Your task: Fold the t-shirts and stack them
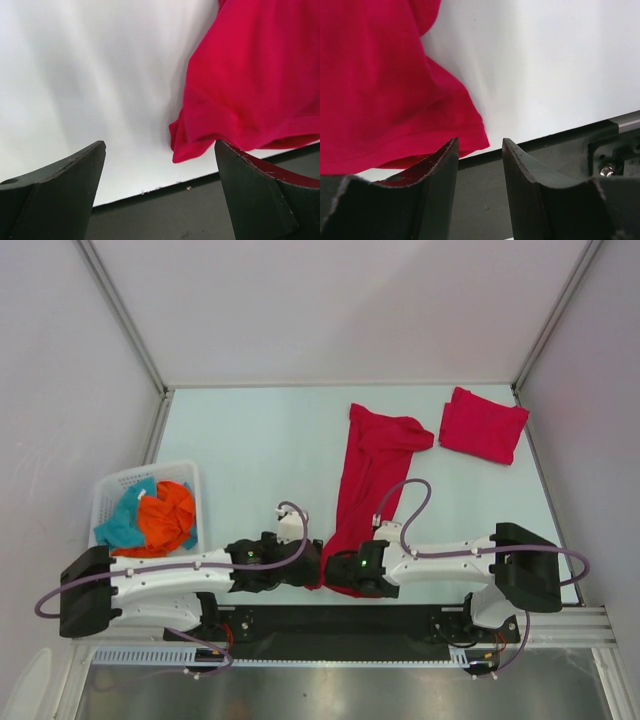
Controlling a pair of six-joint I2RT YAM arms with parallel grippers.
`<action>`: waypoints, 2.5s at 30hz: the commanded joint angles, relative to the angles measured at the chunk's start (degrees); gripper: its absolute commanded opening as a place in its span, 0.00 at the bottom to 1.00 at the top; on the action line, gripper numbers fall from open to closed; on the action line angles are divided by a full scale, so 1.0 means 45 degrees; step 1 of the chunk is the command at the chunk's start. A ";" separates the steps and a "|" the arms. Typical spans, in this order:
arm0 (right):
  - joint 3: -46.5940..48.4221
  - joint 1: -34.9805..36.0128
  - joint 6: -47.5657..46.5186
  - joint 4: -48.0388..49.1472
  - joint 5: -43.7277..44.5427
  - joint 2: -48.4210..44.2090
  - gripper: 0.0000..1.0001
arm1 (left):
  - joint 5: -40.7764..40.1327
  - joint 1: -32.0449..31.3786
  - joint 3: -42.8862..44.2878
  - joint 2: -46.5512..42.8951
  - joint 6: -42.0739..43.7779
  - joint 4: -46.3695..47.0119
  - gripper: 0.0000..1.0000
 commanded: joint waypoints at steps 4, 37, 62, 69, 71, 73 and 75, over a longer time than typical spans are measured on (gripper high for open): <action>0.0502 0.0094 0.0476 -0.0321 0.0718 -0.0176 0.47 | -0.0132 0.0065 0.0670 -0.0990 -0.0263 -0.1015 0.96; -0.0825 -0.0179 0.1062 0.0735 0.0776 0.0176 0.44 | 0.0591 0.0065 0.1041 0.2037 -0.0595 0.1934 0.93; -0.0611 -0.0140 0.0652 0.1418 0.0660 0.0508 0.44 | 0.1587 -0.0052 0.0729 0.2095 -0.0888 0.2012 0.77; -0.0825 -0.0140 0.0711 0.1515 0.0522 0.0547 0.44 | 0.1744 -0.0208 0.0671 0.2350 -0.1005 0.2266 0.77; -0.0884 -0.0140 0.0691 0.1652 0.0503 0.0566 0.44 | 0.1763 -0.0247 0.0651 0.2427 -0.1005 0.2325 0.77; -0.0923 -0.0140 0.0613 0.1807 0.0464 0.0605 0.43 | 0.1783 -0.0286 0.0613 0.2467 -0.1043 0.2345 0.77; -0.0962 -0.0101 0.0574 0.1925 0.0406 0.0664 0.41 | 0.1802 -0.0306 0.0554 0.2525 -0.1063 0.2442 0.77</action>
